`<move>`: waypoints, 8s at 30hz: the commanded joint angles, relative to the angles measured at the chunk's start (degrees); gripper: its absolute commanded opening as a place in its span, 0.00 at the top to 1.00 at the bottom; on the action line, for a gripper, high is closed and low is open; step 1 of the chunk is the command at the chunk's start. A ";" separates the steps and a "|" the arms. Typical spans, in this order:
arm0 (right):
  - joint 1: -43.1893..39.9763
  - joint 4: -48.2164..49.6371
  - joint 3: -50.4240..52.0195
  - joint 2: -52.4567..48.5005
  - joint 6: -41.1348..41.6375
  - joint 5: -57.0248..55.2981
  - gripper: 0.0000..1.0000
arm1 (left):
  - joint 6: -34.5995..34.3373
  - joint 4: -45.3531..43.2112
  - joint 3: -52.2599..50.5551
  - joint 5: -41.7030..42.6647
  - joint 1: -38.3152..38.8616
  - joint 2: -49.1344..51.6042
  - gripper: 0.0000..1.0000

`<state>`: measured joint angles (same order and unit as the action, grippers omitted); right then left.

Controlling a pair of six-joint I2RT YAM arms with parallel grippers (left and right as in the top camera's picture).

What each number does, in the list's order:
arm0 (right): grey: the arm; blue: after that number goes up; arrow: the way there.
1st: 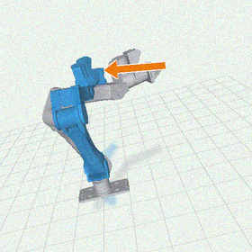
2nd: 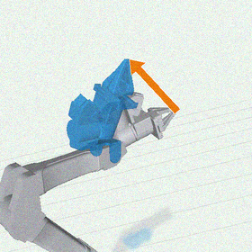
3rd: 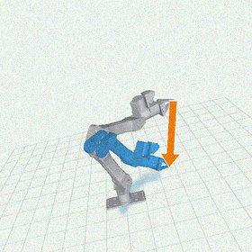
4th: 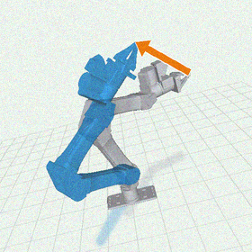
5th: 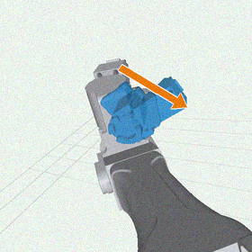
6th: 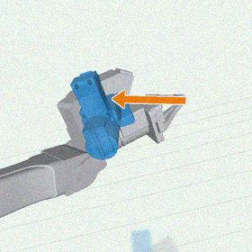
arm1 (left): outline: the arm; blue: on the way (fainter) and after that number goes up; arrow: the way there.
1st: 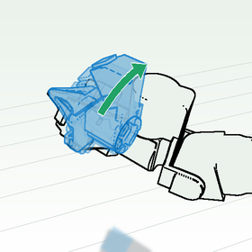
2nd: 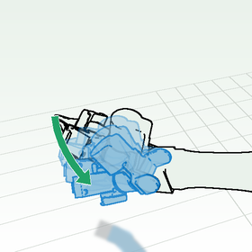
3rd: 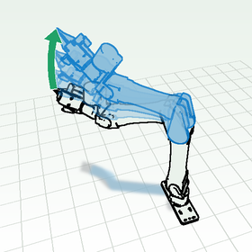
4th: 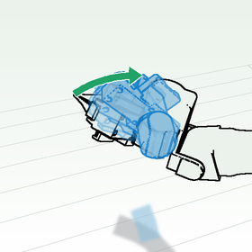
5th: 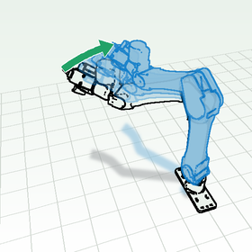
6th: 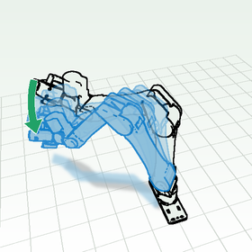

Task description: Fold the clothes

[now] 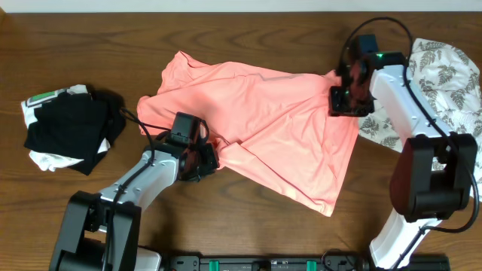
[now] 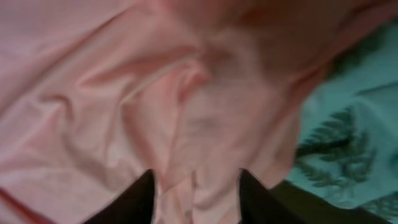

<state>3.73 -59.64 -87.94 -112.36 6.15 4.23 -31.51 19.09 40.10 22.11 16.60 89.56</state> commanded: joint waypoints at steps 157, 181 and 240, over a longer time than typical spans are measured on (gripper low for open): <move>3.58 -2.67 21.31 6.32 -0.90 10.16 0.29 | 22.08 -28.26 0.42 -17.25 -10.43 7.96 0.73; 0.46 13.62 31.45 6.29 2.82 -7.15 0.22 | 22.03 -12.57 0.42 -17.27 -10.43 10.80 0.73; -7.54 4.48 18.69 13.35 -1.22 6.78 0.01 | 20.04 5.92 0.42 -17.25 -10.43 10.78 0.70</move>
<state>-5.63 -55.90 -63.53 -103.13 6.90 8.58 -10.48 22.13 45.84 5.93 6.48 95.07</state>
